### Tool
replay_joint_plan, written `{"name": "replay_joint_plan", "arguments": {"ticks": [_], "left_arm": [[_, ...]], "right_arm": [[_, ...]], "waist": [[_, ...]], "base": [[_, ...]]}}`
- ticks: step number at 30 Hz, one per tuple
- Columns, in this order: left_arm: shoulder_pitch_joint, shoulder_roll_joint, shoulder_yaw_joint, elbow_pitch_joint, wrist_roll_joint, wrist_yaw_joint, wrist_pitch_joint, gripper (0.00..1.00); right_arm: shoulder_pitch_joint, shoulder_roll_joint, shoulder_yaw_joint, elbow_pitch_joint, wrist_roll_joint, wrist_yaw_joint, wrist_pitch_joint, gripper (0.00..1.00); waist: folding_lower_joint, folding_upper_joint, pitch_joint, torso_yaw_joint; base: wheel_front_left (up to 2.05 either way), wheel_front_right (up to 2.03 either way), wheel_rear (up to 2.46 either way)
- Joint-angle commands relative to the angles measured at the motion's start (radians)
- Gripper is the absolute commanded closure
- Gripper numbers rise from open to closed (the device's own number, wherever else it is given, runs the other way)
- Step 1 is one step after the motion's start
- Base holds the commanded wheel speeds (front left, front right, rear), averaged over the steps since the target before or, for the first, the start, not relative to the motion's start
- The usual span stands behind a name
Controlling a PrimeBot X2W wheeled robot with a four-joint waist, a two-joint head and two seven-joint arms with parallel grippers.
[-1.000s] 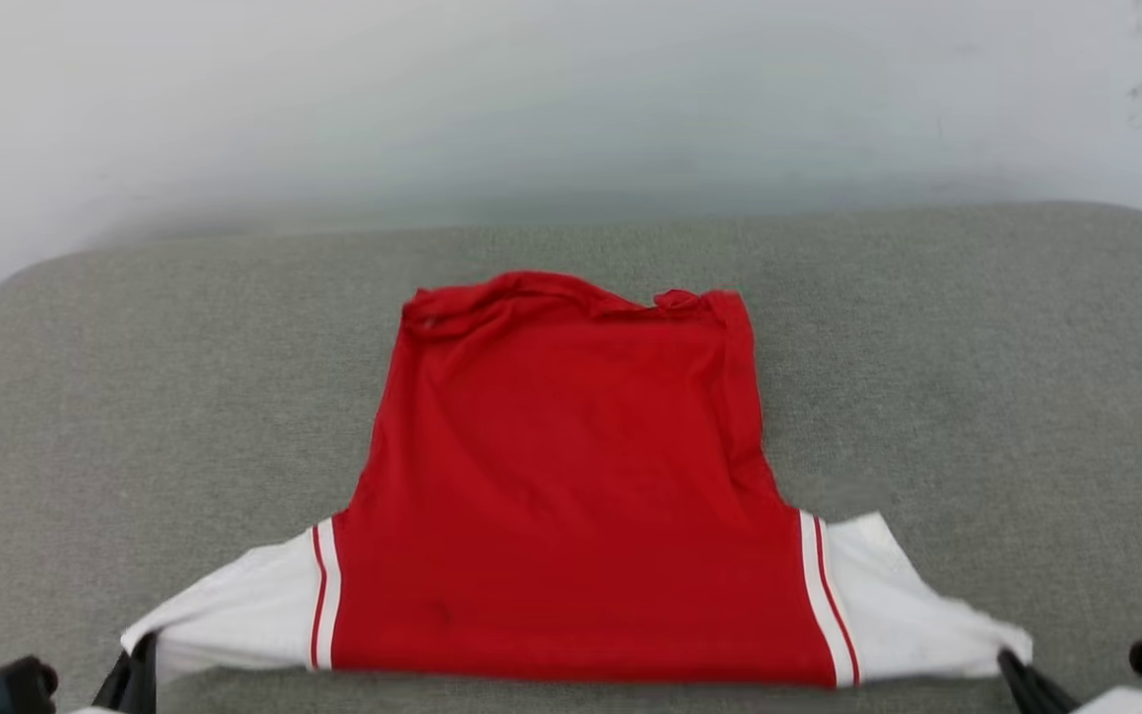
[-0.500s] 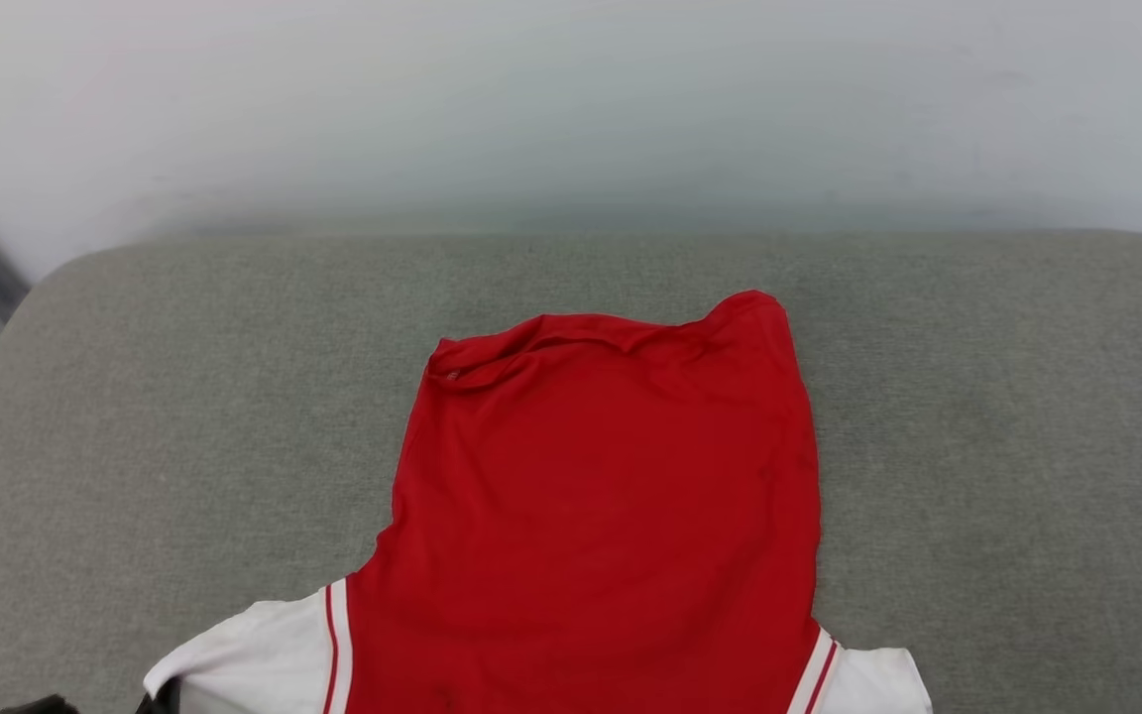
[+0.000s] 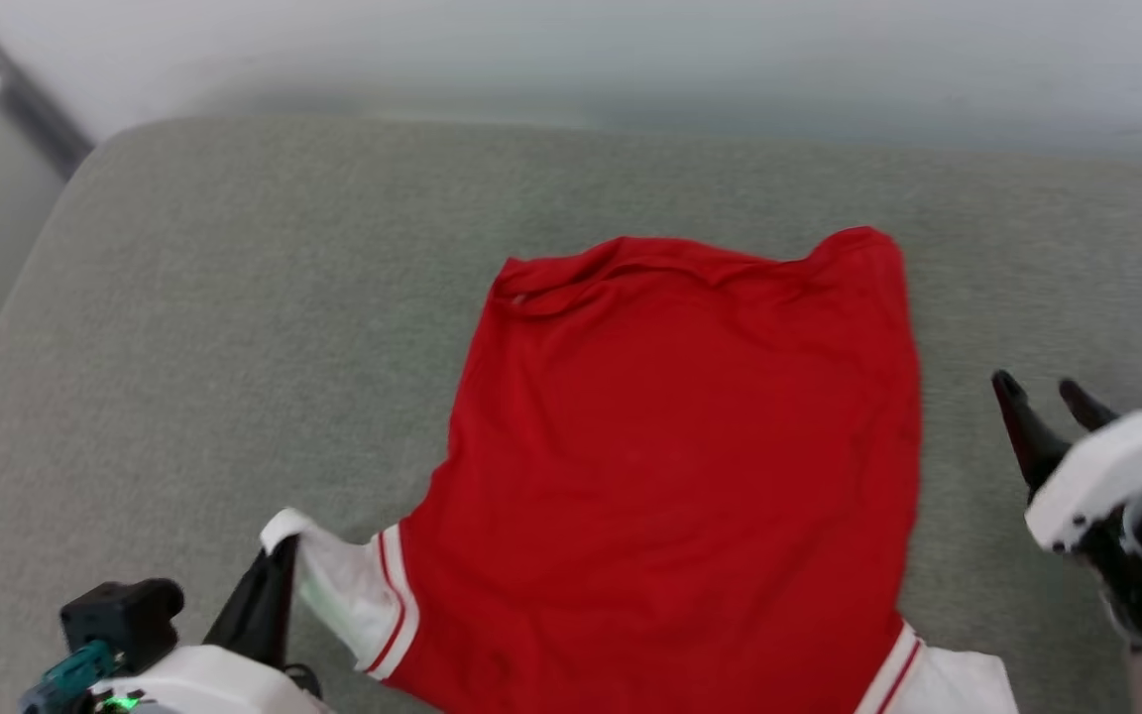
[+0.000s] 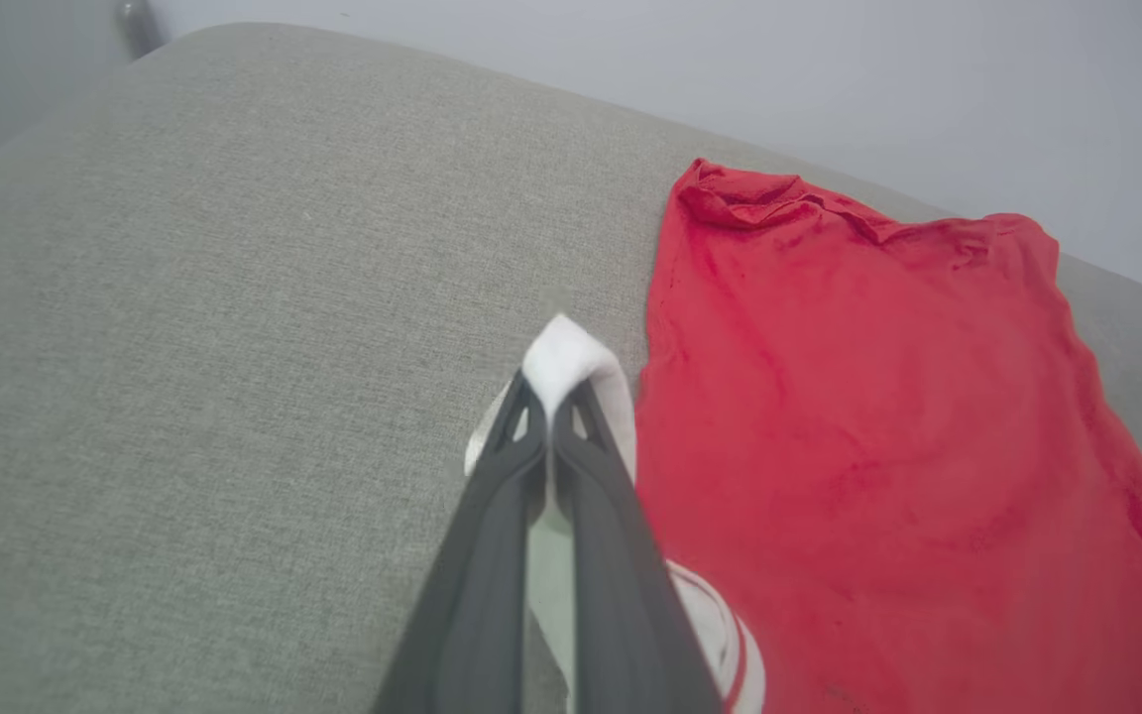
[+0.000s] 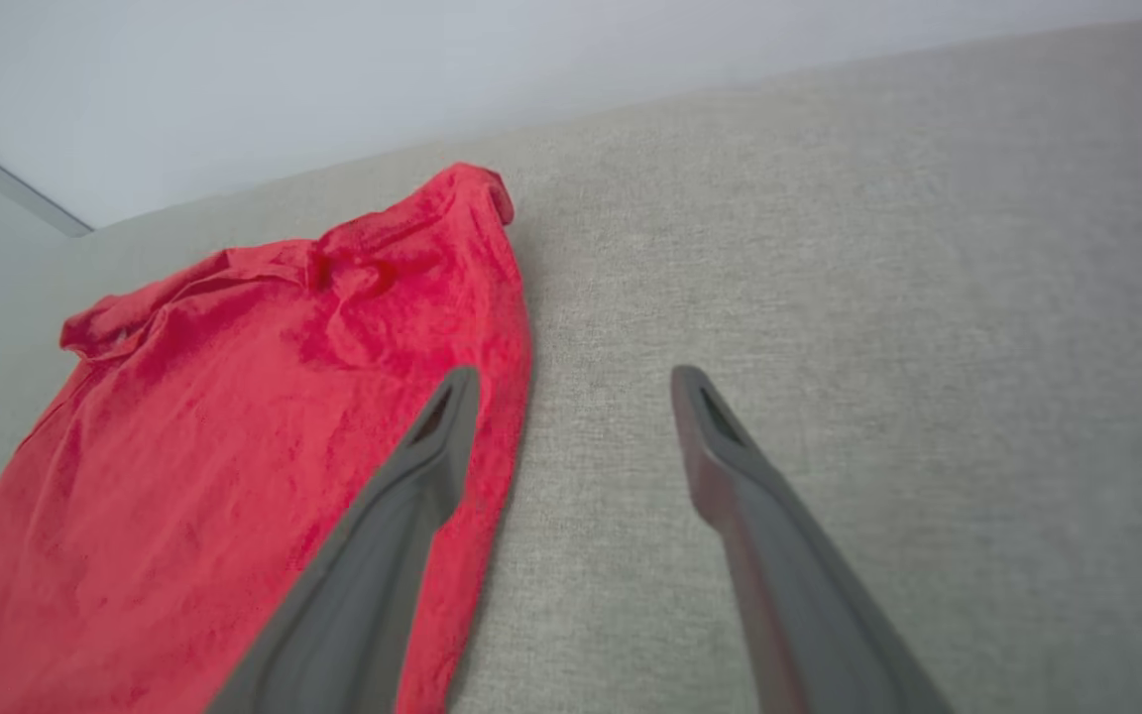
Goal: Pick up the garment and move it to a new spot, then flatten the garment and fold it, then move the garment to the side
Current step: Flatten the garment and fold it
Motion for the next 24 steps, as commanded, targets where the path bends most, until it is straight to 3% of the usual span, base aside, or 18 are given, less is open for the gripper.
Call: {"name": "replay_joint_plan", "arguments": {"ticks": [1,9,14,19,20,21,22,24], "left_arm": [[-0.032,-0.011,-0.012,0.019,0.004,-0.018,-0.013,1.00],[-0.166,-0.065,-0.068,0.101,0.017,-0.096,-0.072,1.00],[-0.215,-0.087,-0.087,0.151,0.020,-0.124,-0.095,1.00],[-0.235,-0.102,-0.095,0.190,0.014,-0.140,-0.112,1.00],[-0.238,-0.104,-0.097,0.195,0.013,-0.142,-0.114,1.00],[-0.240,-0.105,-0.098,0.201,0.012,-0.144,-0.116,1.00],[-0.242,-0.107,-0.098,0.207,0.011,-0.146,-0.117,1.00],[-0.244,-0.107,-0.100,0.218,0.010,-0.147,-0.119,1.00]], "right_arm": [[-0.083,-0.032,0.030,0.062,0.007,0.000,0.031,0.00],[-0.430,-0.147,0.104,0.358,-0.022,0.000,0.206,0.00],[-0.556,-0.158,0.141,0.503,-0.048,0.000,0.308,0.00],[-0.557,-0.142,0.161,0.660,-0.093,0.000,0.456,0.00],[-0.552,-0.138,0.160,0.684,-0.100,-0.001,0.484,0.15],[-0.551,-0.133,0.157,0.700,-0.104,-0.001,0.502,0.85],[-0.552,-0.130,0.151,0.714,-0.110,-0.001,0.517,1.00],[-0.569,-0.127,0.151,0.716,-0.121,-0.001,0.512,1.00]], "waist": [[-0.0003,0.0000,0.063,0.068],[-0.0003,0.0000,0.172,0.166],[-0.0003,0.0000,0.217,0.198],[-0.0003,0.0000,0.228,0.206],[-0.0003,0.0000,0.228,0.207],[-0.0003,0.0000,0.228,0.207],[-0.0003,0.0000,0.227,0.206],[-0.0003,0.0000,0.218,0.202]], "base": [[0.00,0.00,0.00],[0.00,0.00,0.00],[0.00,0.00,0.00],[0.00,0.00,0.00],[0.00,0.00,0.00],[0.00,0.00,0.00],[0.00,0.00,0.00],[0.00,0.00,0.00]]}}
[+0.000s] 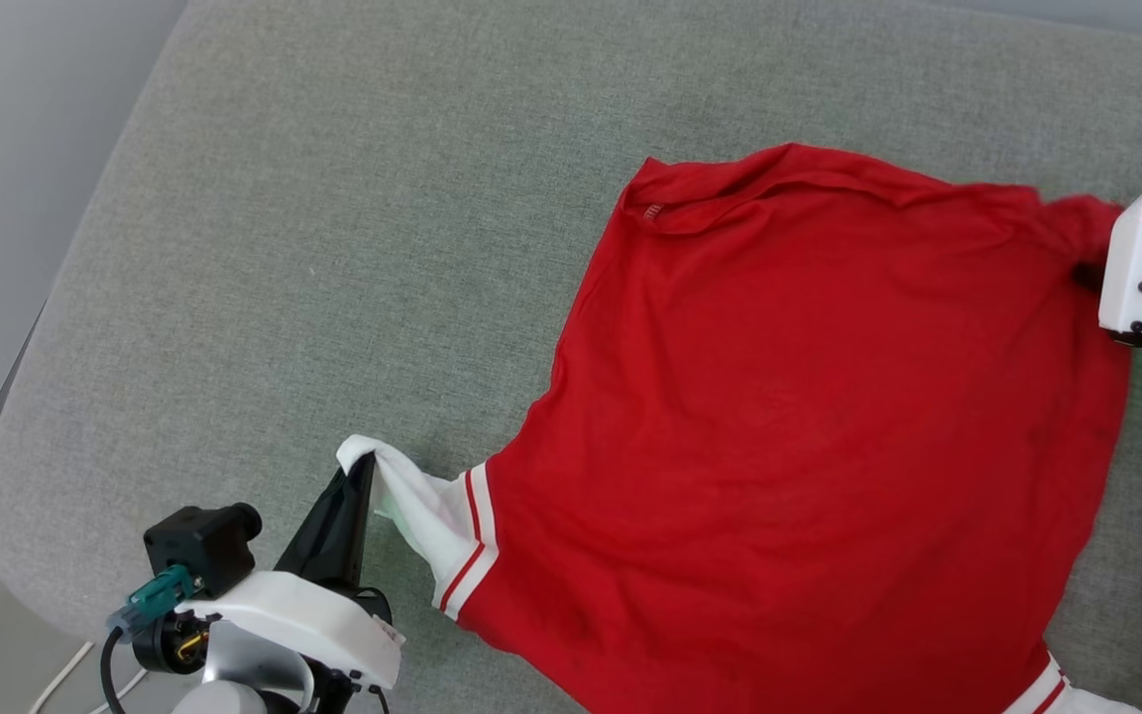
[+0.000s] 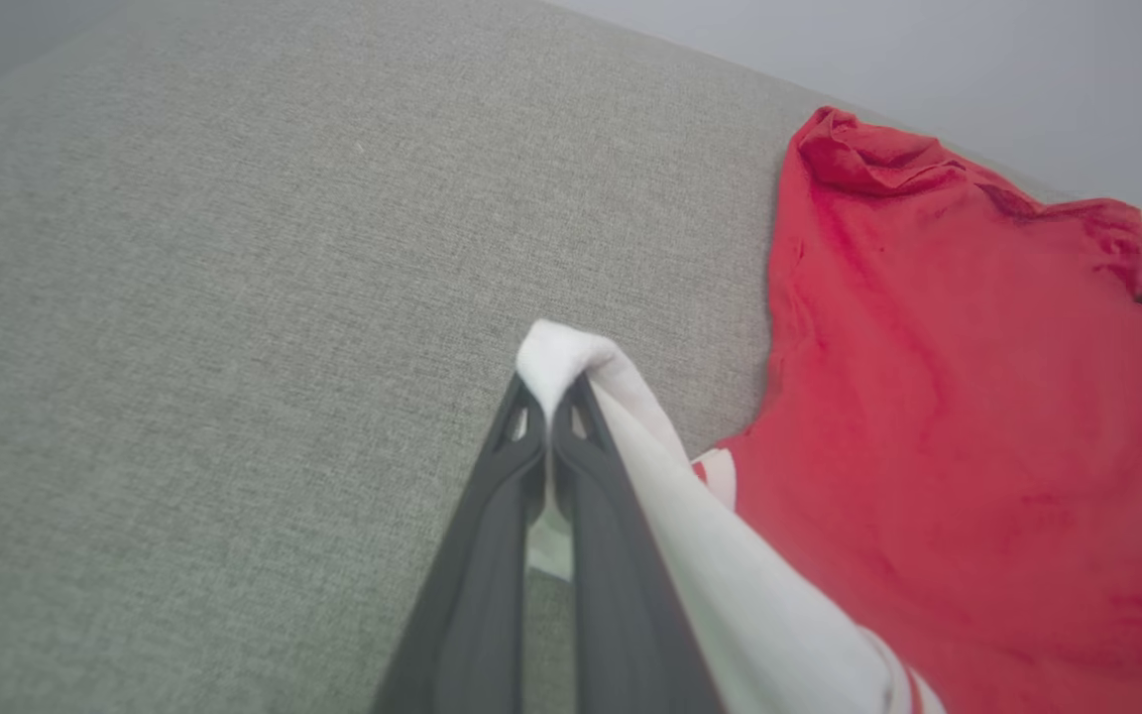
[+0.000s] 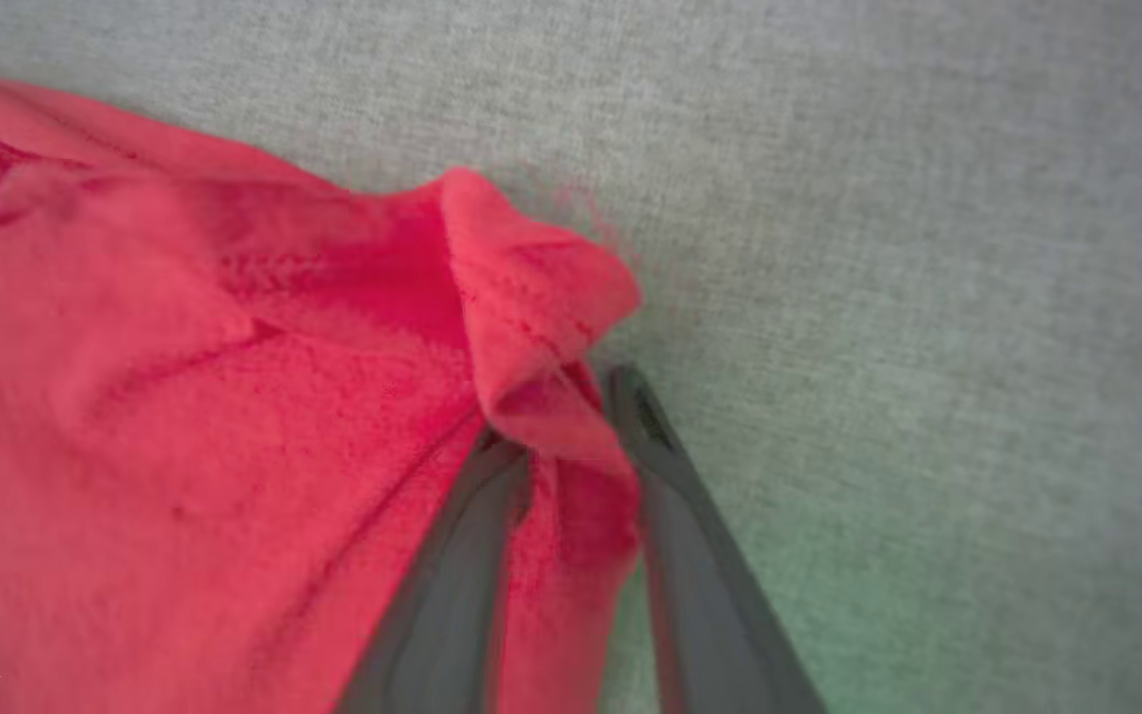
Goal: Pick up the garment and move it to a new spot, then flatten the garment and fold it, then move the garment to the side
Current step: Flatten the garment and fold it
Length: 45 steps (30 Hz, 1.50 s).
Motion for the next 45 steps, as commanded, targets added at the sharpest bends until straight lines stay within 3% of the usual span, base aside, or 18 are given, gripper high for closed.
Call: {"name": "replay_joint_plan", "arguments": {"ticks": [1,8,13,22,28,35,37,41,45], "left_arm": [[-0.013,-0.003,-0.002,0.010,-0.004,-0.003,-0.006,1.00],[0.023,0.023,0.011,0.023,-0.004,0.014,0.002,1.00],[0.052,0.043,0.025,0.011,-0.007,0.034,0.017,1.00],[0.138,0.083,0.053,-0.016,-0.028,0.084,0.060,1.00],[0.190,0.101,0.070,0.000,-0.051,0.103,0.081,1.00],[0.215,0.116,0.082,0.012,-0.066,0.112,0.094,1.00],[0.213,0.116,0.080,0.012,-0.068,0.112,0.098,1.00],[0.205,0.121,0.079,0.010,-0.068,0.113,0.104,1.00],[0.192,0.124,0.075,0.006,-0.064,0.113,0.110,1.00]], "right_arm": [[0.080,0.031,0.014,0.072,-0.018,-0.001,0.024,1.00],[0.018,-0.030,0.048,-0.021,-0.012,-0.001,-0.059,1.00],[0.070,-0.062,0.081,-0.084,0.014,-0.001,-0.069,1.00],[0.374,-0.115,0.022,-0.311,0.101,-0.001,-0.017,1.00],[0.704,-0.049,-0.097,-0.511,0.118,-0.001,0.018,1.00],[1.007,0.107,-0.203,-0.673,0.105,-0.001,0.025,0.99],[1.047,0.144,-0.220,-0.700,0.099,-0.001,0.000,0.00],[1.078,0.186,-0.216,-0.750,0.077,-0.001,-0.117,0.00],[1.054,0.201,-0.210,-0.805,0.090,-0.001,-0.321,0.00]], "waist": [[0.0001,0.0000,-0.014,-0.006],[0.0001,0.0000,-0.118,-0.060],[0.0001,0.0000,-0.191,-0.116],[0.0001,0.0000,-0.288,-0.277],[0.0001,0.0000,-0.319,-0.370],[0.0001,0.0000,-0.327,-0.431],[0.0001,0.0000,-0.325,-0.439],[0.0001,0.0000,-0.320,-0.448],[0.0001,0.0000,-0.314,-0.447]], "base": [[0.00,0.00,0.00],[0.00,0.00,0.00],[0.00,0.00,0.00],[0.00,0.00,0.00],[0.00,0.00,0.00],[0.00,0.00,0.00],[0.00,0.00,0.00],[0.00,0.00,0.00],[0.00,0.00,0.00]]}}
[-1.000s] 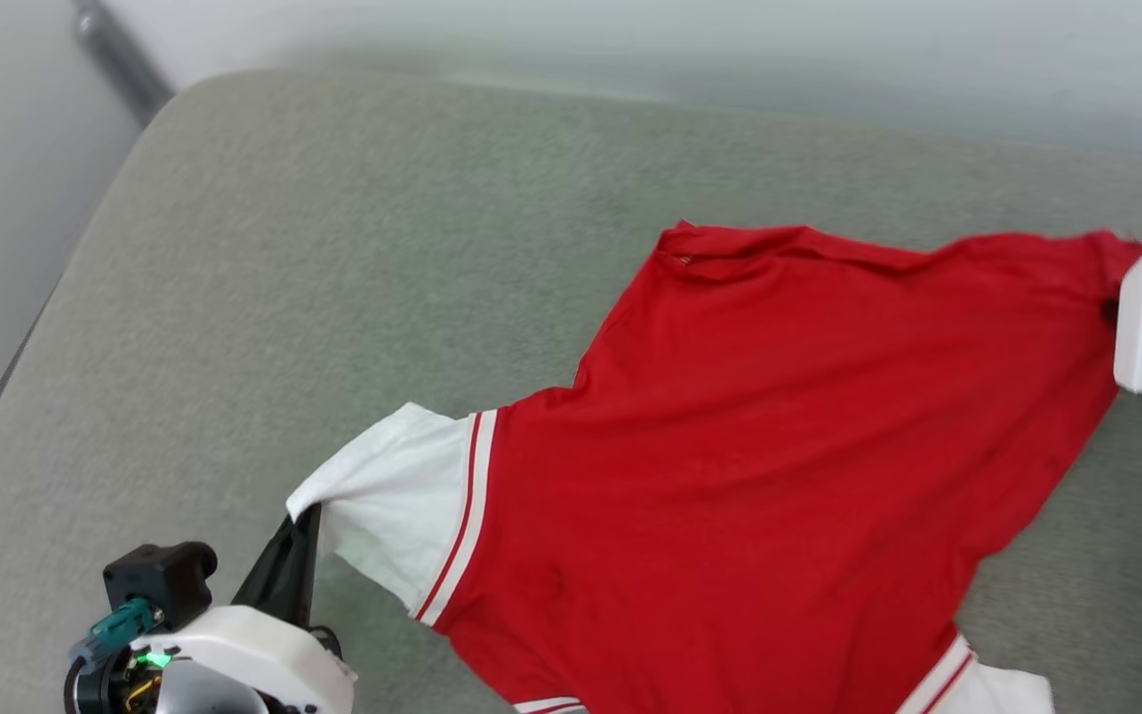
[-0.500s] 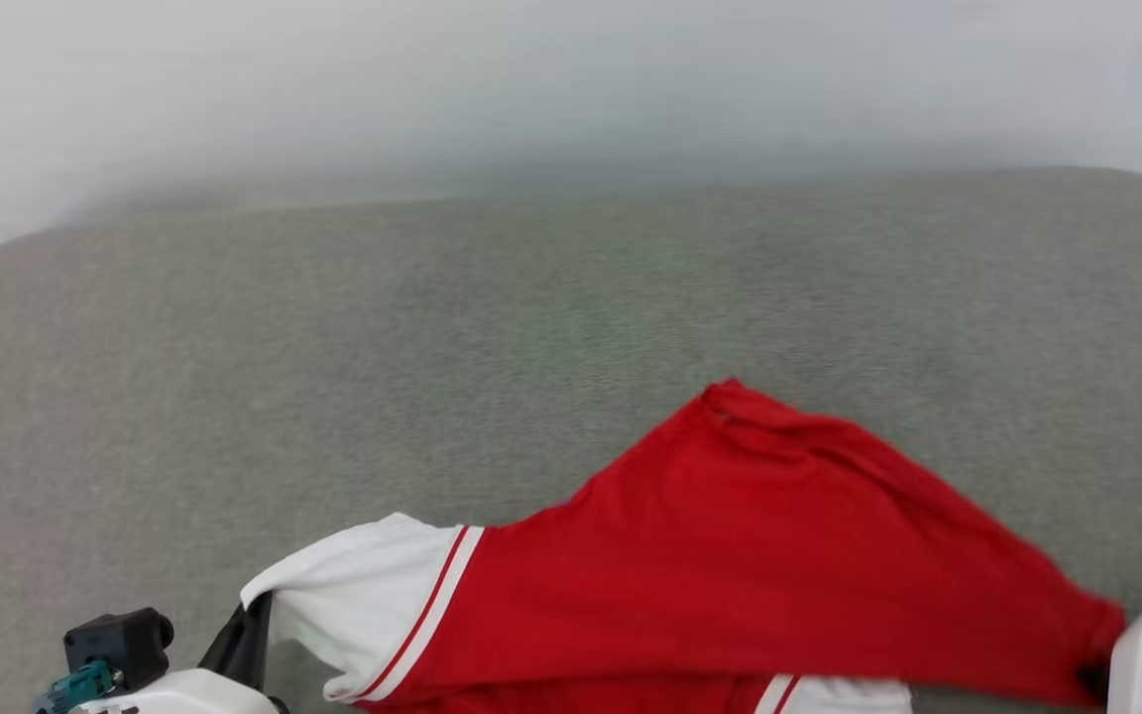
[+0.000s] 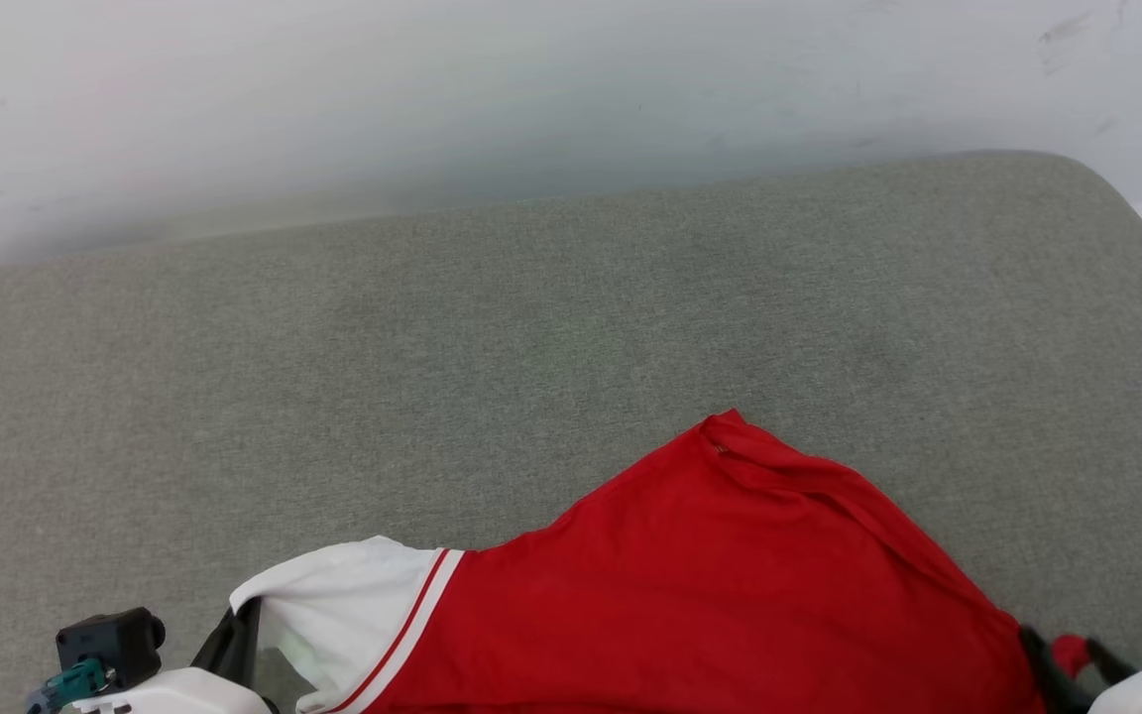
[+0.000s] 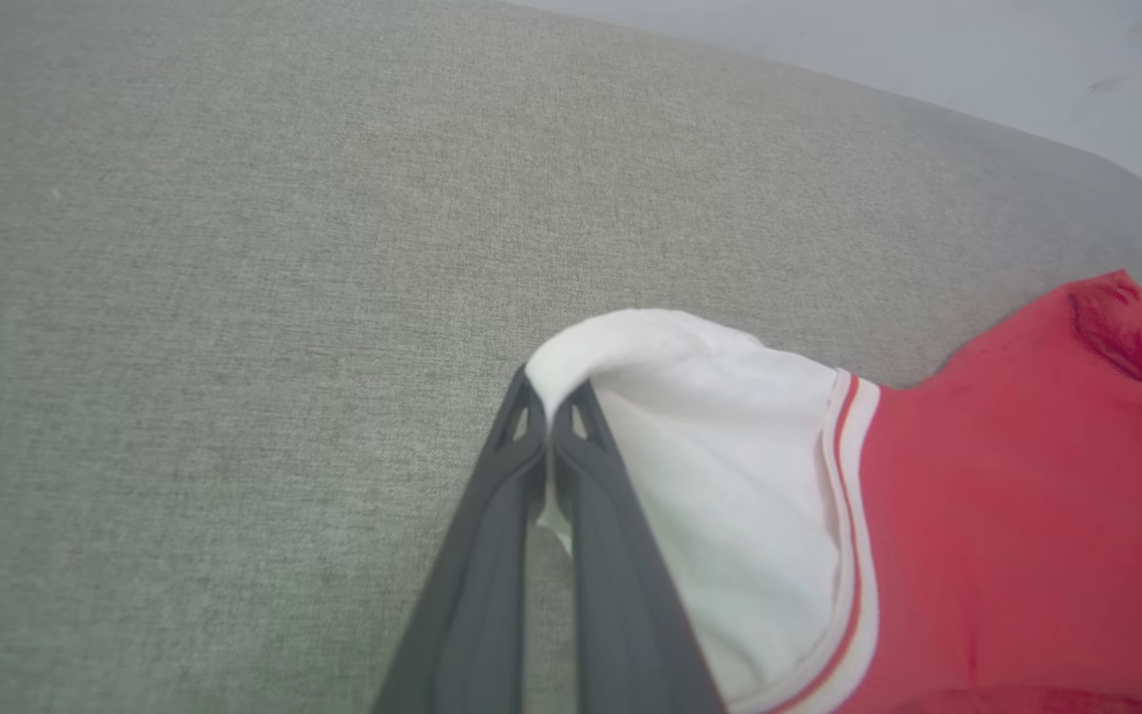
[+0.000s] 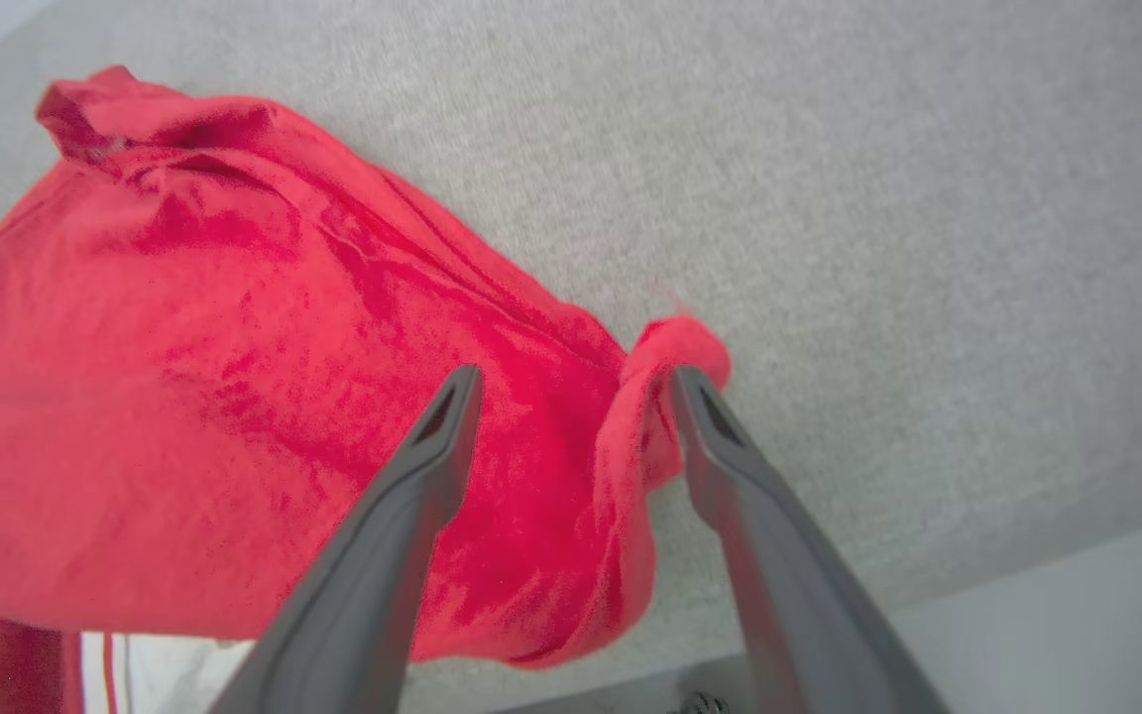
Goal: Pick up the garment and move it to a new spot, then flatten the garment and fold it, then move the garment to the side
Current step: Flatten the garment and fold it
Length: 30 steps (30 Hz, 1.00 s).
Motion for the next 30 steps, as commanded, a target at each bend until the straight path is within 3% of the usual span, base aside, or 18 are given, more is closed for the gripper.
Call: {"name": "replay_joint_plan", "arguments": {"ticks": [1,5,9,12,21,30], "left_arm": [[-0.014,0.002,0.000,-0.004,0.005,0.002,0.002,1.00],[-0.026,-0.002,-0.006,-0.011,0.010,0.005,-0.004,1.00],[-0.049,-0.001,-0.011,-0.030,0.021,0.007,-0.007,1.00],[-0.074,-0.002,-0.019,-0.049,0.028,0.004,-0.003,1.00],[-0.204,-0.031,-0.061,-0.061,0.062,-0.035,-0.014,1.00],[-0.303,-0.073,-0.096,-0.014,0.071,-0.081,-0.051,1.00]], "right_arm": [[-0.021,0.004,0.005,-0.015,0.007,0.000,-0.070,0.00],[-0.067,-0.019,0.030,-0.012,0.032,0.000,-0.218,0.00],[-0.165,-0.054,0.074,0.028,0.055,0.000,-0.241,0.00],[-0.259,-0.100,0.138,0.069,0.078,0.000,-0.149,0.00],[-0.558,-0.238,0.358,0.115,0.117,0.000,0.282,0.00],[-0.703,-0.260,0.516,0.257,0.119,0.000,0.460,0.00]], "waist": [[0.0001,0.0000,0.002,0.003],[0.0001,0.0000,0.009,0.017],[0.0001,0.0000,0.029,0.036],[0.0001,0.0000,0.060,0.059],[0.0001,0.0000,0.197,0.160],[0.0001,0.0000,0.275,0.234]], "base": [[0.00,0.00,0.00],[0.00,0.00,0.00],[0.00,0.00,0.00],[0.00,0.00,0.00],[0.00,0.00,0.00],[0.00,0.00,0.00]]}}
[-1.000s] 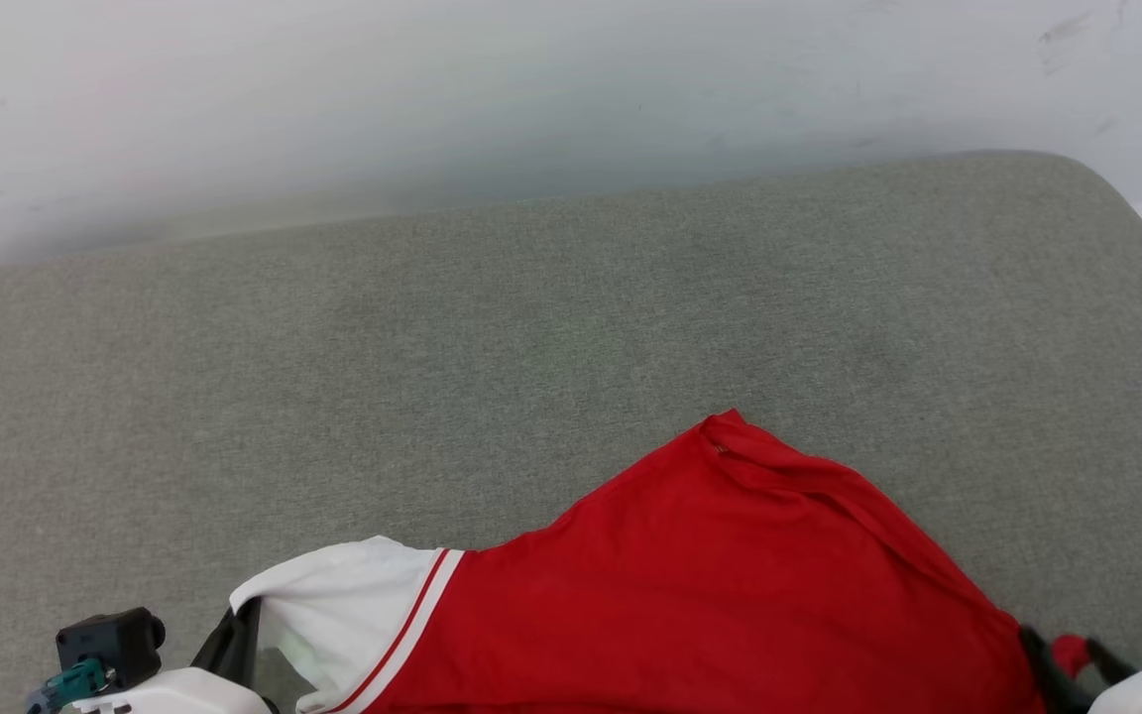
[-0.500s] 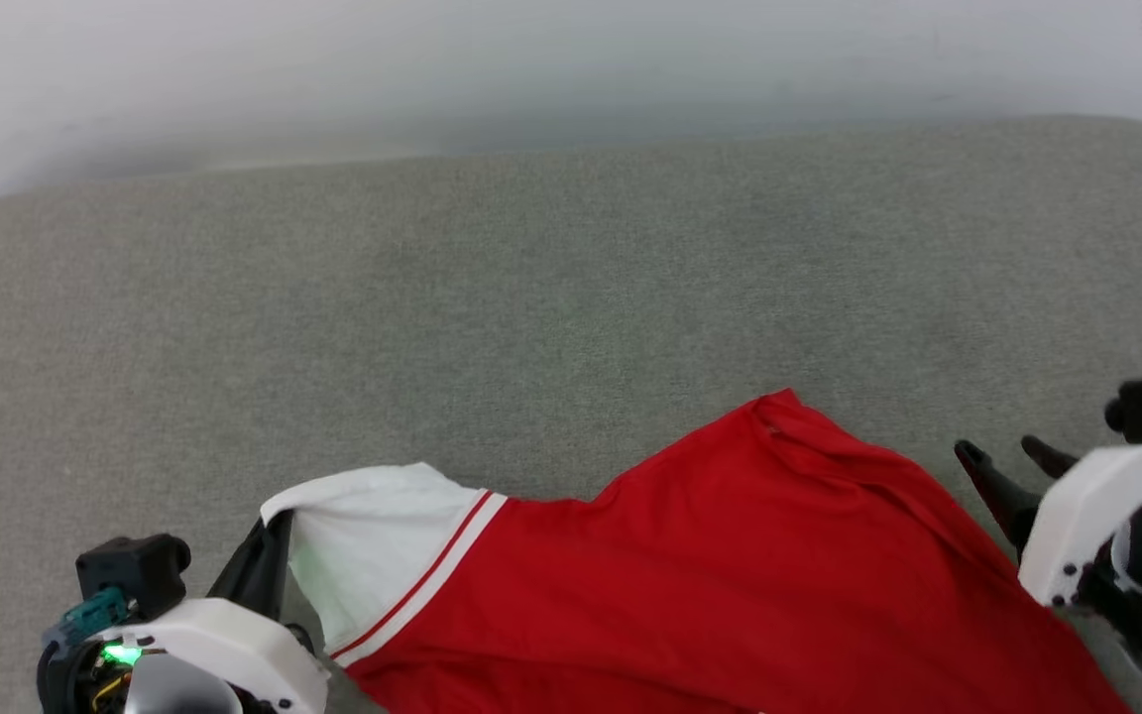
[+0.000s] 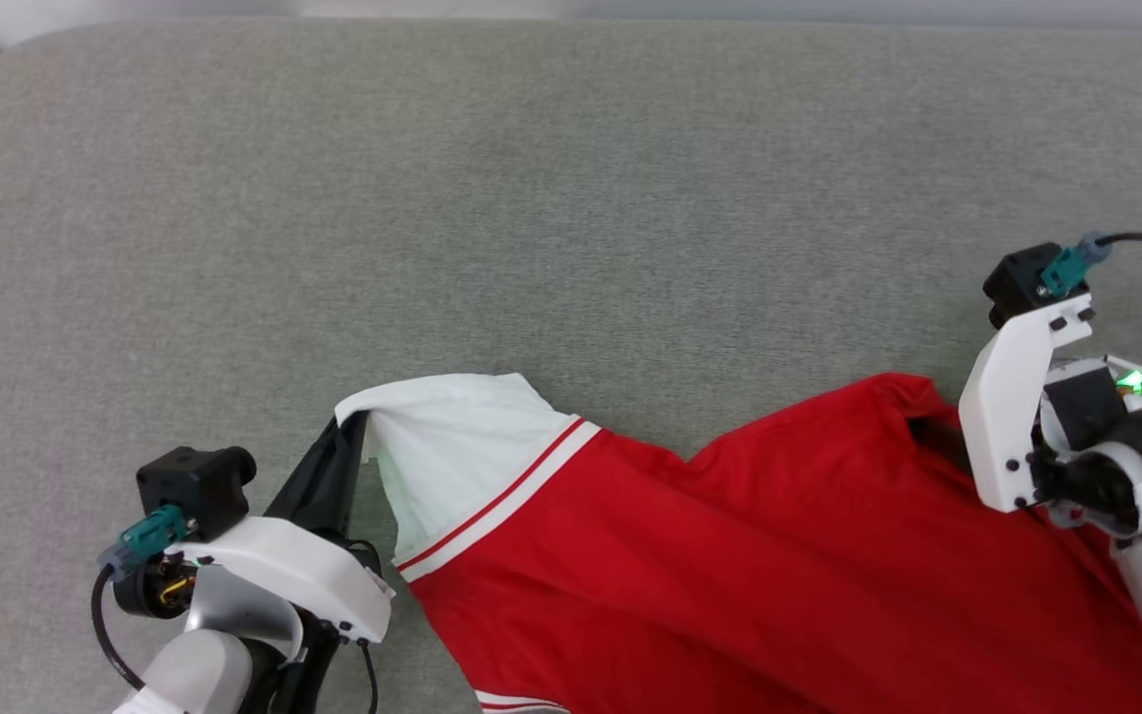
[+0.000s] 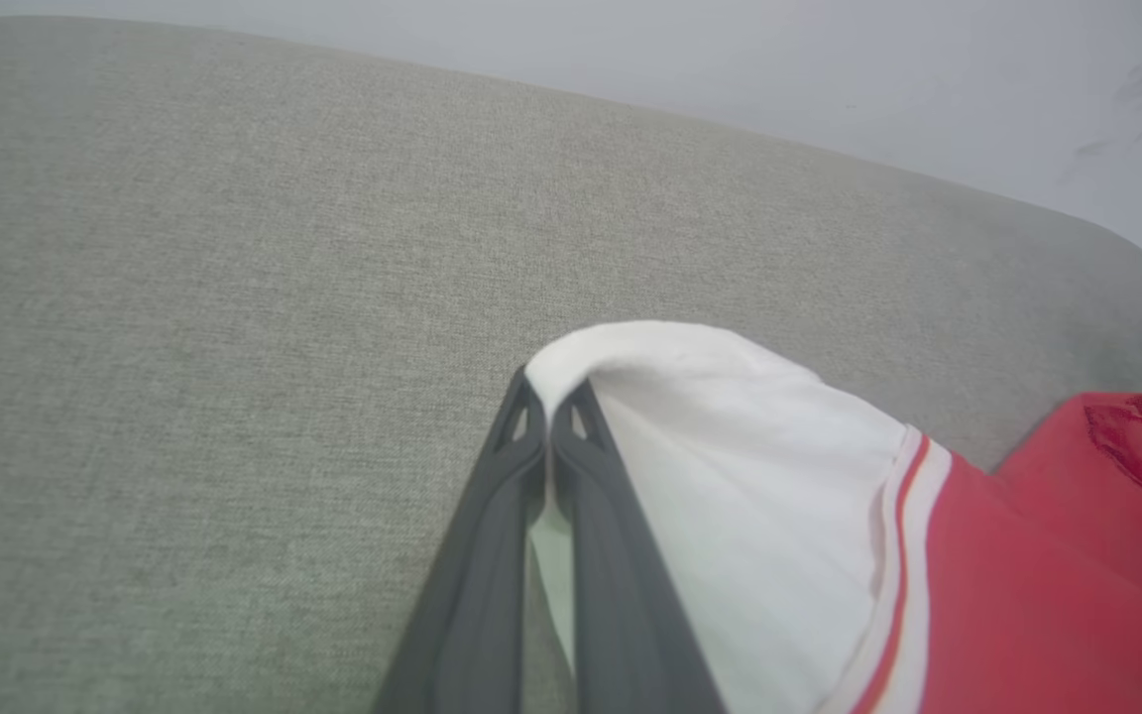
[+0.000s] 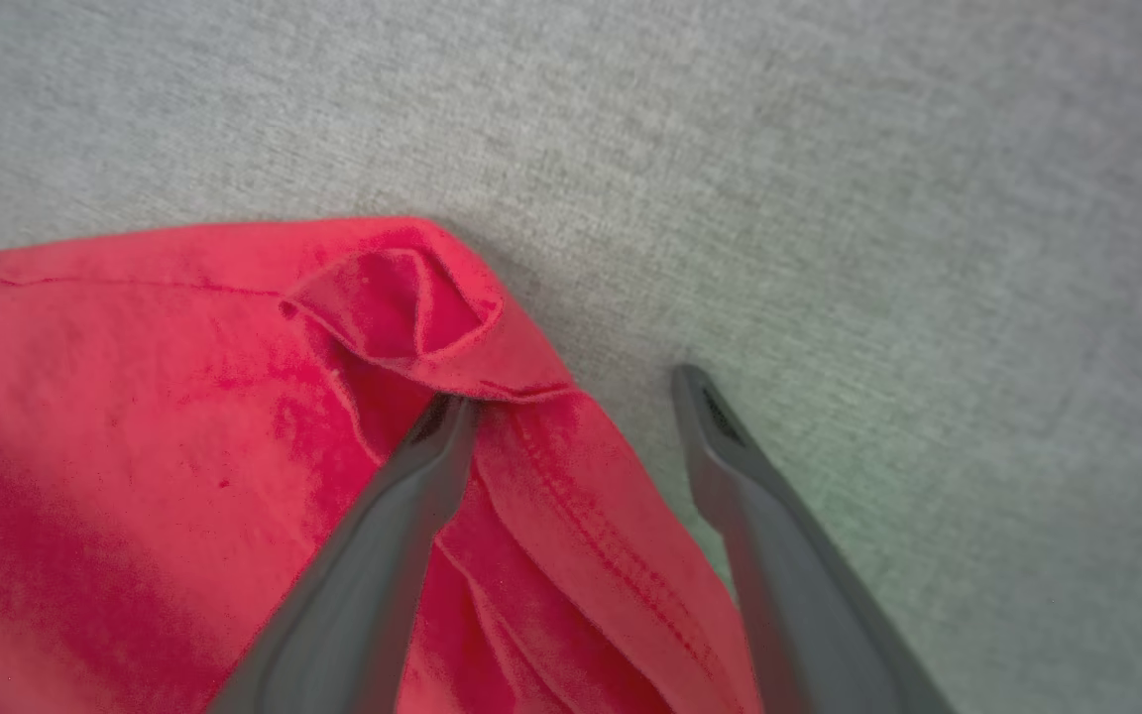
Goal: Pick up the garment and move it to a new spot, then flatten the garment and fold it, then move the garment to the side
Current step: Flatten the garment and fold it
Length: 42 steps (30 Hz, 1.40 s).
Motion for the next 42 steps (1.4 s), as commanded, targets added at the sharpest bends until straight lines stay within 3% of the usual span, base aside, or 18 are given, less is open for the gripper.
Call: {"name": "replay_joint_plan", "arguments": {"ticks": [1,5,6,7,16,22,32,42], "left_arm": [[-0.018,-0.006,-0.003,0.009,0.002,-0.007,-0.010,1.00],[-0.024,-0.012,-0.006,0.030,-0.004,-0.013,-0.019,1.00],[-0.025,-0.012,-0.007,0.034,-0.006,-0.014,-0.019,1.00],[-0.024,-0.012,-0.005,0.038,-0.007,-0.015,-0.020,1.00],[-0.033,0.018,0.020,0.049,-0.012,-0.009,-0.015,1.00],[-0.125,0.054,0.054,0.039,-0.009,-0.003,0.016,1.00],[-0.484,0.055,0.091,0.202,-0.003,-0.031,0.049,1.00],[-0.942,0.065,0.117,0.505,0.030,-0.099,0.002,1.00]], "right_arm": [[-0.002,-0.003,0.025,0.061,0.003,-0.001,0.027,0.00],[0.015,0.000,0.074,0.163,0.012,-0.001,0.071,0.00],[0.017,0.000,0.083,0.179,0.016,-0.001,0.079,0.60],[0.016,0.003,0.088,0.190,0.023,-0.001,0.079,1.00],[-0.086,0.010,0.080,0.167,0.049,-0.001,-0.050,1.00],[-0.143,0.012,0.037,0.172,0.027,-0.001,-0.186,1.00],[-0.306,0.059,-0.067,0.251,-0.075,-0.001,-0.382,1.00],[-0.615,0.102,-0.169,0.319,-0.200,-0.001,-0.579,1.00]], "waist": [[-0.0001,0.0000,0.025,0.030],[-0.0001,0.0000,0.024,0.037],[-0.0001,0.0000,0.022,0.037],[-0.0001,0.0000,0.018,0.036],[-0.0001,0.0000,-0.054,-0.002],[-0.0001,0.0000,-0.128,-0.044],[-0.0001,0.0000,-0.169,-0.103],[-0.0001,0.0000,-0.050,-0.145]], "base": [[0.00,0.00,0.00],[0.00,0.00,0.00],[0.00,0.00,0.00],[0.00,0.00,0.00],[0.00,0.00,0.00],[0.00,0.00,0.00],[0.00,0.00,0.00],[0.00,0.00,0.00]]}}
